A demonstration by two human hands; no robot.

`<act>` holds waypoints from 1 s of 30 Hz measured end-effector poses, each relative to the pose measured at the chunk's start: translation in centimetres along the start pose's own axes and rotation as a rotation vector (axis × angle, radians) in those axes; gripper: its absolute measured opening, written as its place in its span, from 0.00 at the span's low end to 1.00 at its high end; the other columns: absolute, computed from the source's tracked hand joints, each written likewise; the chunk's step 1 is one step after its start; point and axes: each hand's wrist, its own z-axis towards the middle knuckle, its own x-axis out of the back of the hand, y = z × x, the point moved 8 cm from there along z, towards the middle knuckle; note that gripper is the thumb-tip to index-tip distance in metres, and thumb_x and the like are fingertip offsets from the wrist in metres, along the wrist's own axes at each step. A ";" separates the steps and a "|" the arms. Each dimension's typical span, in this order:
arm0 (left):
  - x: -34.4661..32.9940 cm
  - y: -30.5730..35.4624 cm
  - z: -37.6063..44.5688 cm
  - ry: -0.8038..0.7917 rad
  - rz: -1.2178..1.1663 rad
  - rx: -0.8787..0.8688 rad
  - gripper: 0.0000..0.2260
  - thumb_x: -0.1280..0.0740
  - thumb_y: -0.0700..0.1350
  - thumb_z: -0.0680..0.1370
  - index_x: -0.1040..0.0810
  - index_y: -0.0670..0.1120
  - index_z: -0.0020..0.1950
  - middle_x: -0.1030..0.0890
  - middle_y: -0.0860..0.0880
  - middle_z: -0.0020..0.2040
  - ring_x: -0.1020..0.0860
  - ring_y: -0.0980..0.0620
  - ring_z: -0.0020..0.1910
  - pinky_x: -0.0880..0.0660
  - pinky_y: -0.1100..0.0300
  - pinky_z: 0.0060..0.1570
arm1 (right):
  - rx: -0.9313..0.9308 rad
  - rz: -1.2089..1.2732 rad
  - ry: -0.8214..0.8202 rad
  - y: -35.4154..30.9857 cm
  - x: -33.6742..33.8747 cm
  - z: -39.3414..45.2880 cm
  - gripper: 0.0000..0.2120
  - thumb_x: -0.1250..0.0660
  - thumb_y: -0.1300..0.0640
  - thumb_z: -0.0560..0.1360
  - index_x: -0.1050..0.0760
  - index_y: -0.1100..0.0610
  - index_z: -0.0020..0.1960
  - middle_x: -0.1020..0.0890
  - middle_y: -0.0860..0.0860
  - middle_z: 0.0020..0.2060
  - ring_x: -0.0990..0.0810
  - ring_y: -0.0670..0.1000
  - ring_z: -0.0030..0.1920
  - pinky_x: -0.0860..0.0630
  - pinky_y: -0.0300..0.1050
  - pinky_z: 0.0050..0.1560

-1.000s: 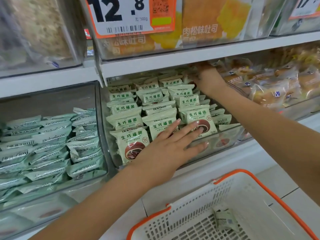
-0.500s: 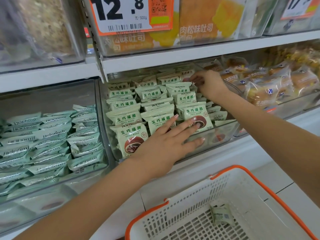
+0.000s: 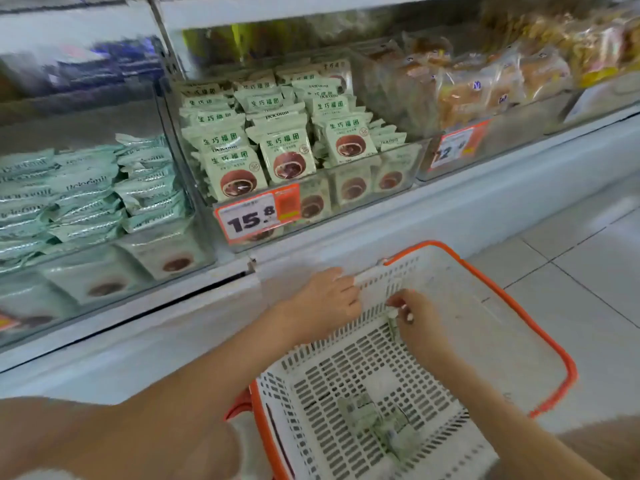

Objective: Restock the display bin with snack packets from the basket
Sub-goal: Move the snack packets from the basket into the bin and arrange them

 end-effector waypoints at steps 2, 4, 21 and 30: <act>-4.2 2.3 -0.5 -0.313 -0.096 0.096 0.08 0.33 0.36 0.73 0.23 0.44 0.51 0.21 0.47 0.46 0.25 0.46 0.49 0.29 0.53 0.49 | -0.090 -0.197 -0.319 3.9 -5.6 -3.0 0.14 0.42 0.65 0.78 0.29 0.52 0.60 0.27 0.52 0.58 0.22 0.54 0.48 0.29 0.40 0.39; -8.6 4.1 -2.1 -0.582 -0.139 0.190 0.10 0.37 0.35 0.76 0.25 0.44 0.56 0.23 0.46 0.53 0.27 0.45 0.55 0.31 0.51 0.52 | -0.176 -0.280 -0.583 7.2 -9.8 -6.3 0.19 0.39 0.60 0.78 0.35 0.51 0.68 0.33 0.52 0.65 0.24 0.54 0.55 0.26 0.40 0.42; -22.7 10.2 -7.4 -0.968 -0.663 0.445 0.11 0.38 0.39 0.79 0.29 0.45 0.60 0.25 0.43 0.59 0.29 0.43 0.60 0.32 0.52 0.53 | 0.097 -0.690 -0.822 11.6 -22.4 -8.6 0.24 0.41 0.59 0.79 0.42 0.53 0.73 0.42 0.53 0.74 0.43 0.57 0.72 0.37 0.54 0.66; -20.6 9.0 -6.9 -0.797 -0.832 0.561 0.42 0.32 0.36 0.73 0.55 0.51 0.78 0.40 0.46 0.74 0.34 0.45 0.68 0.29 0.52 0.59 | -0.422 0.193 -0.663 11.5 -18.1 -5.4 0.28 0.30 0.51 0.74 0.35 0.52 0.70 0.26 0.48 0.62 0.24 0.51 0.59 0.25 0.44 0.57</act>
